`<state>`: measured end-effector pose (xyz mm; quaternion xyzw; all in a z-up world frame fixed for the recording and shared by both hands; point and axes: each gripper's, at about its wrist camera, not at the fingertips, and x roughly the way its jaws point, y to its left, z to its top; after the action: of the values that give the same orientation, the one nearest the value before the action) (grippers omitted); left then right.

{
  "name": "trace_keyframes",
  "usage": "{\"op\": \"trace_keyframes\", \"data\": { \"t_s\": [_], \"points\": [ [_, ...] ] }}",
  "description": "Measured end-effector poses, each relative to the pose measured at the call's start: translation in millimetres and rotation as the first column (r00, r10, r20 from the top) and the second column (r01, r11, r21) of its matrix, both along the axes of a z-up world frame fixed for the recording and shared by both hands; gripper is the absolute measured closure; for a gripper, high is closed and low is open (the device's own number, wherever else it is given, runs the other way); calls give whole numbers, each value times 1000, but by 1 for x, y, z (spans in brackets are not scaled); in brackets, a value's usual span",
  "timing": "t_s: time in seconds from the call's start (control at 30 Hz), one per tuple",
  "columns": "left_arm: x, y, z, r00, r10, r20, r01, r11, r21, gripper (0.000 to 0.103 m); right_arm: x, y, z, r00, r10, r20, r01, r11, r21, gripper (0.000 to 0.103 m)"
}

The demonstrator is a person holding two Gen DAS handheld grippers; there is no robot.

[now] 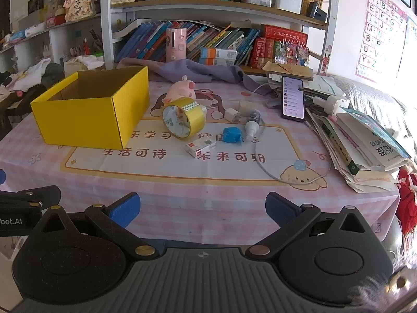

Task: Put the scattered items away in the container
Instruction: 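Move both tools toward the tape roll and spray bottle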

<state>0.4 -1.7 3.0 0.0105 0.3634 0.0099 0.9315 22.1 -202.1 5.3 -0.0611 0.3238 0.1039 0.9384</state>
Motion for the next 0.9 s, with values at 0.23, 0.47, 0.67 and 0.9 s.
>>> {"op": "trace_keyframes", "data": {
  "t_s": [0.23, 0.47, 0.67, 0.9],
  "points": [
    [1, 4, -2, 1000, 2, -6, -2, 1000, -3, 0, 1, 3, -2, 1000, 2, -27, -2, 1000, 0, 0],
    [3, 10, -4, 1000, 0, -10, 0, 1000, 0, 0, 1, 4, -2, 1000, 2, -16, -2, 1000, 8, 0],
    [9, 13, -6, 1000, 1, -25, -1, 1000, -11, 0, 4, 6, -2, 1000, 3, -31, -3, 1000, 6, 0],
    [14, 10, -7, 1000, -3, -26, 2, 1000, -13, 0, 13, 14, -6, 991, -2, -137, 3, 1000, 1, 0]
  ]
}}
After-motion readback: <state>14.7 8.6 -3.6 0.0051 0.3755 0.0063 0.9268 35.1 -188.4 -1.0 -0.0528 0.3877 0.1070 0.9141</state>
